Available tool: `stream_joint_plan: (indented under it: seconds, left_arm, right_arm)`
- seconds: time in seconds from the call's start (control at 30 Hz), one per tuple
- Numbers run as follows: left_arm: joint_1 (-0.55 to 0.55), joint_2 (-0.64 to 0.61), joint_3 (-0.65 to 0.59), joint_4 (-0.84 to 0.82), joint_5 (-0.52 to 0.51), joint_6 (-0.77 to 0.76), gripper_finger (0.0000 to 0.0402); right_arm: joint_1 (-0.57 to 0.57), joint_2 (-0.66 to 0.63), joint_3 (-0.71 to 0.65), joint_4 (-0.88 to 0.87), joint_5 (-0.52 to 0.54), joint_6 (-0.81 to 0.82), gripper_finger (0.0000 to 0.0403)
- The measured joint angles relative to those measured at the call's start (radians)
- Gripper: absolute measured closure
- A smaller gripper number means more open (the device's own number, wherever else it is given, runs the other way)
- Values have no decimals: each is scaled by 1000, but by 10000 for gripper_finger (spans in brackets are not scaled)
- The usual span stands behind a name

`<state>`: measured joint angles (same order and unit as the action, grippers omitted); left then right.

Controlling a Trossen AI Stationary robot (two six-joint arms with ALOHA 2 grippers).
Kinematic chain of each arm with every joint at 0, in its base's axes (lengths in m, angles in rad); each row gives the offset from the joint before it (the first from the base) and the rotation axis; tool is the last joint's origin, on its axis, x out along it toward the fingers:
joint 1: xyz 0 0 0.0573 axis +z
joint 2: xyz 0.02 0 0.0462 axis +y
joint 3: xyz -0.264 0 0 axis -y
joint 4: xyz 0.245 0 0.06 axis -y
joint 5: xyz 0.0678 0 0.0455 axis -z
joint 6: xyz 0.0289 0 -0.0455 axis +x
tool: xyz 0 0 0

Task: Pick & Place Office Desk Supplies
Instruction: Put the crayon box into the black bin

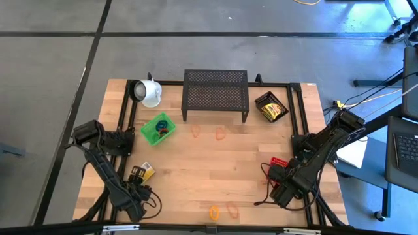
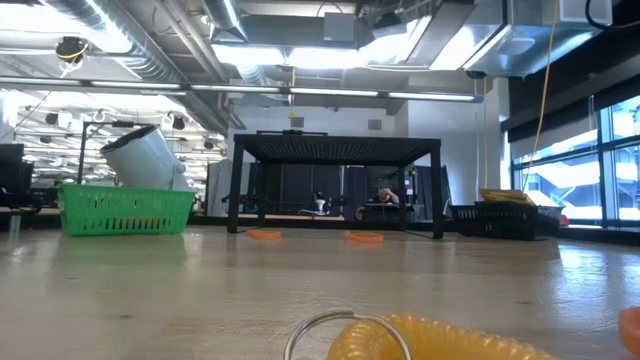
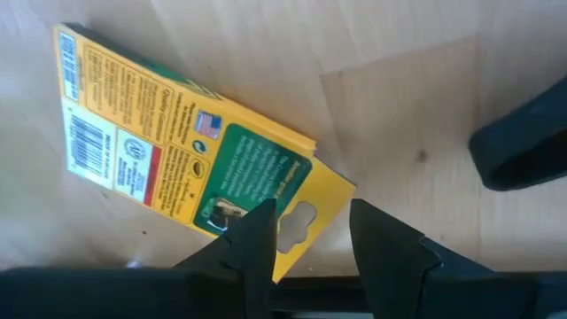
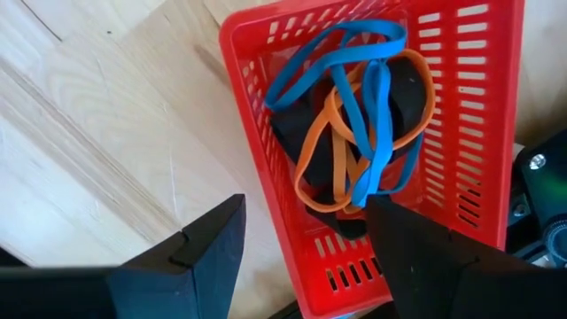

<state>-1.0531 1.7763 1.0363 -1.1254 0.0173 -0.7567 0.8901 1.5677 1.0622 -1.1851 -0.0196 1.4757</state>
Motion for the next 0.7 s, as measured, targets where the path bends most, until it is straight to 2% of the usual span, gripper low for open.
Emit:
stream_joint_plan:
  seconds: [0.17,0.47,0.57,0.7]
  left_arm:
    - [0,0,0,1,-47,-1,263]
    - [-1,55,0,4,-51,-16,266]
    - [-1,90,6,-2,-48,-15,283]
    - [0,109,13,-17,-54,-15,332]
  right_arm:
    - [0,0,0,0,13,0,167]
    - [0,0,0,4,13,0,167]
    - [0,0,0,4,13,0,167]
    - [0,0,0,4,12,0,167]
